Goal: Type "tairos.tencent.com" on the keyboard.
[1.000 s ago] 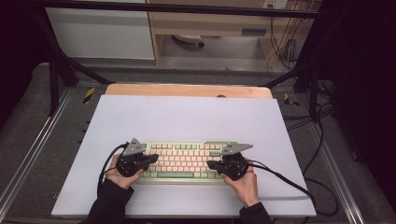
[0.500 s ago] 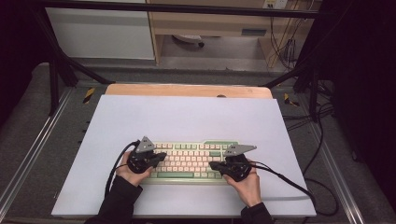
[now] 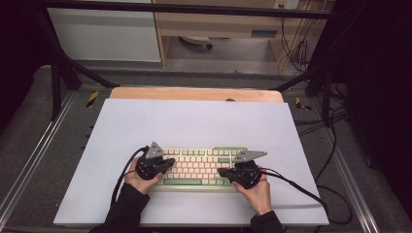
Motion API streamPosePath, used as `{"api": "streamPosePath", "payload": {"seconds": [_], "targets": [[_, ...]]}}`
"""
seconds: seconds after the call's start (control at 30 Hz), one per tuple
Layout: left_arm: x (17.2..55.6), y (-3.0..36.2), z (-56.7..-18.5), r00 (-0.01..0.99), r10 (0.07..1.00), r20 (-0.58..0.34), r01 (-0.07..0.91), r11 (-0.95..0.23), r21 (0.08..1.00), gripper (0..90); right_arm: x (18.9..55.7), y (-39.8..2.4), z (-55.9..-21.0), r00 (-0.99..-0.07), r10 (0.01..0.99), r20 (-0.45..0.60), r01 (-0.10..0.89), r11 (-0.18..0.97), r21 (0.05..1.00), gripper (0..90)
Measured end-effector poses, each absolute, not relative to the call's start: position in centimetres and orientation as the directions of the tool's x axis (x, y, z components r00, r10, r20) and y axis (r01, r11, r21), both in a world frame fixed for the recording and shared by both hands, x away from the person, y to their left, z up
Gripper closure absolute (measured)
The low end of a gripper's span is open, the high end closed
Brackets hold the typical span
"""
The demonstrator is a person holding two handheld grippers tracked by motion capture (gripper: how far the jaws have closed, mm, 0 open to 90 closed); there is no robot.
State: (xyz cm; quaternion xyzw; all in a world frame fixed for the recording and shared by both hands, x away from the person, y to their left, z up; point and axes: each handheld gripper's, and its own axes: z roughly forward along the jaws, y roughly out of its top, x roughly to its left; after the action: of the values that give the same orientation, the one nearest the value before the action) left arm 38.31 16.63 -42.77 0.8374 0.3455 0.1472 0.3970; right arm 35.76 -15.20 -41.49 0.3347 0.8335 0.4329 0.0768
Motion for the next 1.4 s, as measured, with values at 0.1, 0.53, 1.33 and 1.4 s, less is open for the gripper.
{"api": "streamPosePath", "payload": {"seconds": [0.1,0.53,1.33,1.4], "targets": [[38.3,16.6,-42.8,0.719,0.694,-0.028,0.461,-0.447,0.766,89.6,35.8,-15.2,-41.5,-0.765,0.623,0.164,0.495,0.405,0.769,90.0],[37.7,16.7,-42.4,0.733,0.680,-0.031,0.450,-0.449,0.772,89.7,35.7,-15.3,-41.5,-0.761,0.627,0.166,0.495,0.397,0.773,90.0],[35.8,19.3,-41.9,0.733,0.679,-0.048,0.451,-0.432,0.781,89.7,35.7,-15.1,-41.2,-0.754,0.629,0.188,0.505,0.371,0.780,90.0],[35.7,19.5,-42.0,0.731,0.680,-0.048,0.452,-0.431,0.781,89.7,35.7,-15.0,-41.2,-0.756,0.627,0.186,0.501,0.373,0.781,90.0]]}}
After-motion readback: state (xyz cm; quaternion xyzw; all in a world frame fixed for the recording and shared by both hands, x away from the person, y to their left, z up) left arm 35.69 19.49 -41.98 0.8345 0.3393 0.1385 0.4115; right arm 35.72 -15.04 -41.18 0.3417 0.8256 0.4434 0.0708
